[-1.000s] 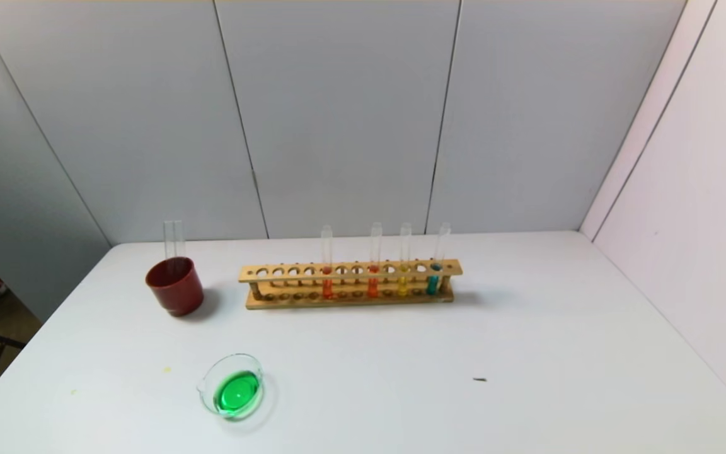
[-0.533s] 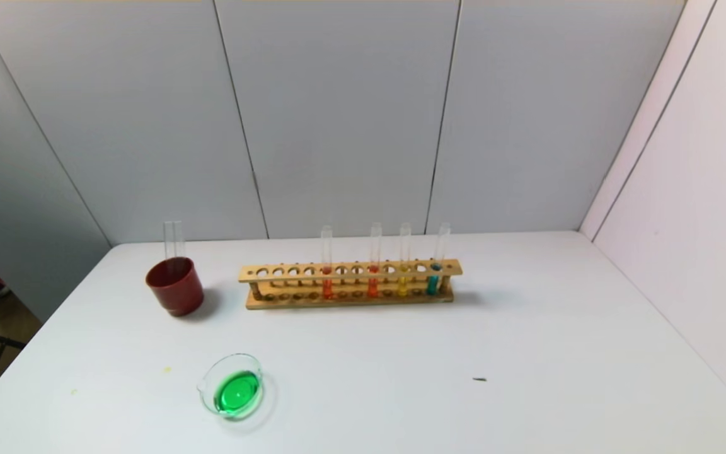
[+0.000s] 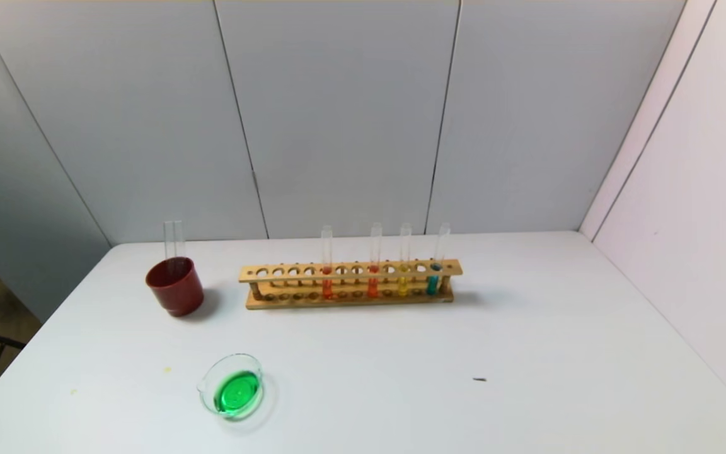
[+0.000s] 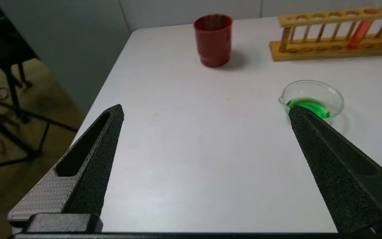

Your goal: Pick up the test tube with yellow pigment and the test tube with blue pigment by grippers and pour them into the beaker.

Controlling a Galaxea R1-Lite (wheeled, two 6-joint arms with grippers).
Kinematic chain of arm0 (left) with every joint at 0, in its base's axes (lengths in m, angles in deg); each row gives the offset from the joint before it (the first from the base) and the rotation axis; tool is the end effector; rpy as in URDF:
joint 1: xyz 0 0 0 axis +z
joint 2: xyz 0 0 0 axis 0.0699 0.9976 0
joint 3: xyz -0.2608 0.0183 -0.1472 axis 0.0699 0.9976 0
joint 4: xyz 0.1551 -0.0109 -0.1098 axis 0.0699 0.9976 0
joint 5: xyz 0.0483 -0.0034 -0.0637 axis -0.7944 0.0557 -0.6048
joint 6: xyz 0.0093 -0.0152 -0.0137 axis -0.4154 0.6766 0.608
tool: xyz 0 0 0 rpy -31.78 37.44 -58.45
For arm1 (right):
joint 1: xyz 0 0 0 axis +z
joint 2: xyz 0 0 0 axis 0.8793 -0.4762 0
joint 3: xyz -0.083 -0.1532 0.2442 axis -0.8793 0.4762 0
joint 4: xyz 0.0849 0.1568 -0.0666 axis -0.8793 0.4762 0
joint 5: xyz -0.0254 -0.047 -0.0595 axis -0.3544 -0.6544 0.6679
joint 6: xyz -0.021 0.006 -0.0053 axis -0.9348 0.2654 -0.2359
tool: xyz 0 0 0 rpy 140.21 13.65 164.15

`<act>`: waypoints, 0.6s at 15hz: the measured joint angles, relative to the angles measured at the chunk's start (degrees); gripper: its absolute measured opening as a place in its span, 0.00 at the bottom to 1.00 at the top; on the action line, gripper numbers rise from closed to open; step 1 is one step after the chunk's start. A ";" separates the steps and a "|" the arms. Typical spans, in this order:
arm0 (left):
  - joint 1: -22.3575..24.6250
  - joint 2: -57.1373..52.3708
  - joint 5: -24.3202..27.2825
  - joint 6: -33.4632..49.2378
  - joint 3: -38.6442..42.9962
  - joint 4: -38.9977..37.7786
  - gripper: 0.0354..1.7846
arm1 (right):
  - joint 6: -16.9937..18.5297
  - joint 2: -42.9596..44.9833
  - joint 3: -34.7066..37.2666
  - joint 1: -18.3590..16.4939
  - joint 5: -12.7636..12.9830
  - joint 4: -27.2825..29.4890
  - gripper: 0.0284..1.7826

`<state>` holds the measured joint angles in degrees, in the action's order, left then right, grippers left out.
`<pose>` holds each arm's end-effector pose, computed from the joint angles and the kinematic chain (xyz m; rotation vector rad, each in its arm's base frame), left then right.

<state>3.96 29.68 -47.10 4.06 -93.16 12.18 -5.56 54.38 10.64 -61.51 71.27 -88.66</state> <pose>-0.0301 0.0027 0.0890 0.0807 0.0305 0.1179 -0.0227 0.0001 0.0766 0.0215 -0.0086 0.0052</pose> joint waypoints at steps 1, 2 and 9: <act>-0.05 -0.20 3.75 -0.06 2.65 -5.27 0.98 | 0.00 0.00 0.00 0.02 0.00 0.00 0.98; -0.05 -0.30 6.05 -0.04 3.82 -7.33 0.98 | -0.02 0.00 0.00 0.02 0.00 0.00 0.98; -0.05 -0.44 8.24 2.96 5.18 -5.62 0.98 | 0.00 0.00 0.00 0.02 0.02 0.02 0.98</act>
<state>3.91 29.24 -38.86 7.02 -87.98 6.56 -5.56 54.38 10.64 -61.49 71.30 -88.64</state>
